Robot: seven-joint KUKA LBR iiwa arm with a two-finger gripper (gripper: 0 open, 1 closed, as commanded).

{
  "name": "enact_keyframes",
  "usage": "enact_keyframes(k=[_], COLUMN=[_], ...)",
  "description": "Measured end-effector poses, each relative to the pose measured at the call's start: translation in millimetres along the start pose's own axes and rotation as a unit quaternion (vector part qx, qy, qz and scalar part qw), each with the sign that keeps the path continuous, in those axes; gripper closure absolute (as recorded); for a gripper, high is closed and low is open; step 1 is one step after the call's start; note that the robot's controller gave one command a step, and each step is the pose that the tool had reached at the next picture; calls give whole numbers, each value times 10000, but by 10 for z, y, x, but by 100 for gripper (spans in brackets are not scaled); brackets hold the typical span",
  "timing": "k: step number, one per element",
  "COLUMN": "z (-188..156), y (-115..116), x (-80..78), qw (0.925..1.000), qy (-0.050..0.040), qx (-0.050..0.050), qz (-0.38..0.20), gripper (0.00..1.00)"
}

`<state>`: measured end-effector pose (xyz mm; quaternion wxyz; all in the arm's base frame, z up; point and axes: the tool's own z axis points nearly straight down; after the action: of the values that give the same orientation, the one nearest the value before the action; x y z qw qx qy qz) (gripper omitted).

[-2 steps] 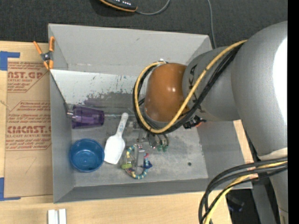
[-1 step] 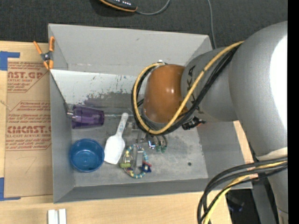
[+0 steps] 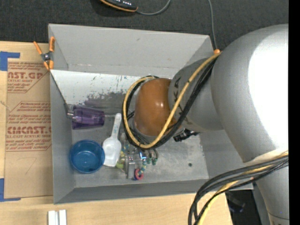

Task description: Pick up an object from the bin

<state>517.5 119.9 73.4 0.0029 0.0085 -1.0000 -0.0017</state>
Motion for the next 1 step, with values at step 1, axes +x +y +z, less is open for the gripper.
enact_keyframes(k=[1], z=[-40], y=[-71], x=[-92], qw=[9997], qy=[-77], qx=[-21], qz=[239], gripper=[100])
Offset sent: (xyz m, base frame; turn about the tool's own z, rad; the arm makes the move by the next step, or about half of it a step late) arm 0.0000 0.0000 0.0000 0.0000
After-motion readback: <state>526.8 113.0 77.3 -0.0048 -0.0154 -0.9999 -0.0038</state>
